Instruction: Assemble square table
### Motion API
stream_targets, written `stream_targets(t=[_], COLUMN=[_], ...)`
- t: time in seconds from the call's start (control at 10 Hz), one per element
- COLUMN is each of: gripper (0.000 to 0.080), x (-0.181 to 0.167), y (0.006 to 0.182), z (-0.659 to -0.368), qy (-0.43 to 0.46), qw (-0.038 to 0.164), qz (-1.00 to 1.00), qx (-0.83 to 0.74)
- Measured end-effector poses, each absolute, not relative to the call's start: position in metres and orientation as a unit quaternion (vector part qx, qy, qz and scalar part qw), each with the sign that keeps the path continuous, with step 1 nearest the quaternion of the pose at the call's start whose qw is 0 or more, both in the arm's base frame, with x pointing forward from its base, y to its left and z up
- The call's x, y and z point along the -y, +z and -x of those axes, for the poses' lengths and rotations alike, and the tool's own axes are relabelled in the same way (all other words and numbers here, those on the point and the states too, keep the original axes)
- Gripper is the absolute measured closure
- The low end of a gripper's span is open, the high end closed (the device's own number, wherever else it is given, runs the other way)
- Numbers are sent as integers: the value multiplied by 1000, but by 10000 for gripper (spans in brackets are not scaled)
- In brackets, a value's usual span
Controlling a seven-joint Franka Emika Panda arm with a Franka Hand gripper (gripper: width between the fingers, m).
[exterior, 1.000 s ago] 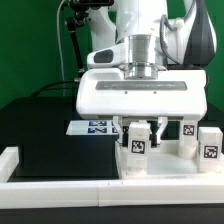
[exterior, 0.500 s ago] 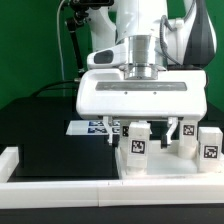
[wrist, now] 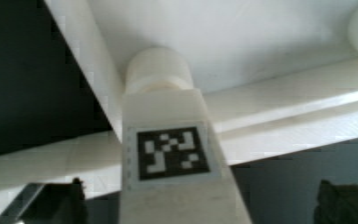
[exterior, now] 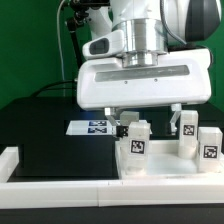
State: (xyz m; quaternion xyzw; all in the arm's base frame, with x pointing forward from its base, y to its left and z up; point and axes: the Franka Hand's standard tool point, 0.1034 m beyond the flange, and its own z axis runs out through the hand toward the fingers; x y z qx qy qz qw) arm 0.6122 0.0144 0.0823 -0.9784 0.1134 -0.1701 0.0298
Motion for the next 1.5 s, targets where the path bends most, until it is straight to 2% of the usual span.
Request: stream_targets(t=[0.1, 0.5, 0.8, 1.0, 1.2, 1.3, 1.4, 1.5], gripper=[151, 151, 151, 151, 151, 241, 241, 479], x=[-13, -9, -7, -6, -5, -5, -6, -6], y=[80, 76, 76, 74, 73, 73, 72, 72], z=[-612, -611, -613, -614, -617, -617, -616, -616], qy=[-132, -31, -34, -4, -4, -4, -3, -1], qw=[41, 62, 59, 41, 41, 41, 42, 42], qz=[983, 991, 991, 986, 985, 984, 978, 971], qx=[-119, -117, -115, -159, -167, -172, -203, -236])
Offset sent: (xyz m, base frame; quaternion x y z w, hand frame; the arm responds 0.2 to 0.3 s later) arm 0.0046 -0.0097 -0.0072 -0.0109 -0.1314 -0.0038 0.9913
